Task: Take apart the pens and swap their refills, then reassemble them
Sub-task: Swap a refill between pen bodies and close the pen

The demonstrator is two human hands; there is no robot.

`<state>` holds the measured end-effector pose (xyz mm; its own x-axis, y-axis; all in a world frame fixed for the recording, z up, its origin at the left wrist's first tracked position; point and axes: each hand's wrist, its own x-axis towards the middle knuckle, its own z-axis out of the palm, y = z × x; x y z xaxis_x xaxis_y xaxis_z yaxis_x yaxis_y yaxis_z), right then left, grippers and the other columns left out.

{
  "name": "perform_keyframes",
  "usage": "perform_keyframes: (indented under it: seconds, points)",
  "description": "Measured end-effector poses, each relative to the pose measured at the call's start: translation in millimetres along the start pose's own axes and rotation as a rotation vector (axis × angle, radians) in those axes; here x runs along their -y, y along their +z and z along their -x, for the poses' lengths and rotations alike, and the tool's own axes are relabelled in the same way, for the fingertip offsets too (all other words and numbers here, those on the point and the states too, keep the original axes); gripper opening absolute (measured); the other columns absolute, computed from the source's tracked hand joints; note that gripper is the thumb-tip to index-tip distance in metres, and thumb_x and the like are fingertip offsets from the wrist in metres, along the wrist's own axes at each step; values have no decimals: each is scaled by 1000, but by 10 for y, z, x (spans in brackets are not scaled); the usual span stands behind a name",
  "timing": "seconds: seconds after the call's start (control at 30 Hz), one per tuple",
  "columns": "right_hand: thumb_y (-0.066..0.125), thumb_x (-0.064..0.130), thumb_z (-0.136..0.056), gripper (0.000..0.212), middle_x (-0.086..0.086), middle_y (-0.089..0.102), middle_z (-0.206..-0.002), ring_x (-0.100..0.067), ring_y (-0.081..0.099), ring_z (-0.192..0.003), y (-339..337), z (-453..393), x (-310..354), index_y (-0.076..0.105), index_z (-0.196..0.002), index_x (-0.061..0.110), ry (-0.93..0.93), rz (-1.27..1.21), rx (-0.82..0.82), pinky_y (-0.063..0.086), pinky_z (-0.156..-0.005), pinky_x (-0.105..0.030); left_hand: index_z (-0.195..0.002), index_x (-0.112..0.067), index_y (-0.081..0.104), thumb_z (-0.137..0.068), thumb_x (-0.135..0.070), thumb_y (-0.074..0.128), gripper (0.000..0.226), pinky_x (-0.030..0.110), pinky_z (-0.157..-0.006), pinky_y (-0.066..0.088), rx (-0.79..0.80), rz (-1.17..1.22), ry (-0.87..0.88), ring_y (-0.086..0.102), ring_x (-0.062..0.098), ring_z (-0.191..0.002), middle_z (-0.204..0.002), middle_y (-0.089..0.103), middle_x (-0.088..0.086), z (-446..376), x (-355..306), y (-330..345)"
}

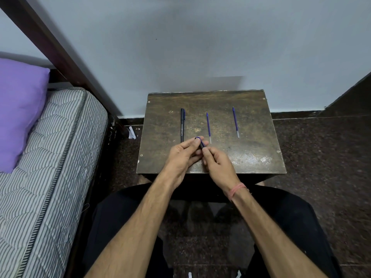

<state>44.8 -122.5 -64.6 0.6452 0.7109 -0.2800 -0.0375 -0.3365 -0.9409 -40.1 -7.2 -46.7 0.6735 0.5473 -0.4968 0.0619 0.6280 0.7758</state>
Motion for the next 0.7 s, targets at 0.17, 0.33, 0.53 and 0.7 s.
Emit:
perform_keyframes:
  seconds: [0.17,0.33,0.53,0.7]
  points:
    - [56,35,-116,31,16,62,-66,-6,53,-64,-14,-58,5,80,-99,24,5,39,-3,47,-67,-32,-122,-6,80,-109,-14,70,18,25,-89,67,-77,46,12,76,9,-83,-122,83,15,-22,17,40]
    - [61,37,-112,29,-1,84,-113,-13,77,-113,21,-20,-42,81,-102,19,9,-44,-7,57,-103,-43,-123,-7,80,-107,-14,71,19,26,-92,67,-72,41,15,78,16,-95,-112,86,12,-23,43,34]
    - [62,50,-101,29,15,84,-93,-6,76,-97,114,-81,9,81,-87,33,31,-77,-56,58,-99,-42,-114,-9,82,-106,-14,73,13,25,-86,67,-92,93,17,75,14,-88,-104,85,8,-28,63,25]
    - [59,53,-105,36,7,81,-86,-17,75,-92,135,-103,84,76,-80,34,20,70,-93,53,-84,-37,-118,-10,81,-109,-15,70,15,25,-81,64,-146,83,15,74,15,-89,-101,85,4,-13,41,68]
